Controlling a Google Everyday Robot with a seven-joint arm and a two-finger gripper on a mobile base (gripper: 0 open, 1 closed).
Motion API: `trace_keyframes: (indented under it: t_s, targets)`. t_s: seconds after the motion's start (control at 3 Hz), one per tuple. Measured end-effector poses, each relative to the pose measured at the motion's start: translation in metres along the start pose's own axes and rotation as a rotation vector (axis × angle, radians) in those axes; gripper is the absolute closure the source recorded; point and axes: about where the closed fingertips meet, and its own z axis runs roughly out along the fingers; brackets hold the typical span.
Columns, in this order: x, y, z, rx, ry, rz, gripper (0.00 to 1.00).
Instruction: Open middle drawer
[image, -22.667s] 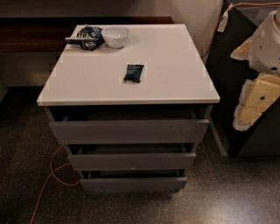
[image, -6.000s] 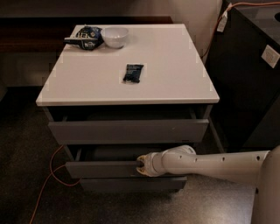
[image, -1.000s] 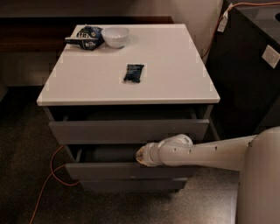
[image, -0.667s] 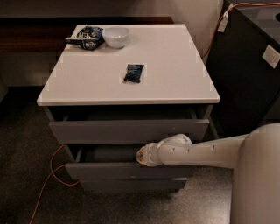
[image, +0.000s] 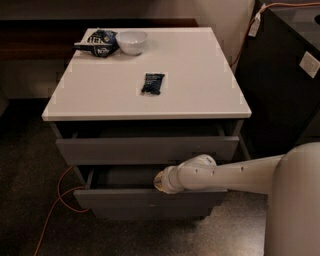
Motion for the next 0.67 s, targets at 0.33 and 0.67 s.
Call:
trace_keyframes:
  t_s: [0.33,0.67]
  targets:
    - [-0.005,0.019,-0.001,-0.051,-0.016,-0.01,1.0]
    - [-0.01,0.035,0.0,-0.106,-0.033,-0.023,1.0]
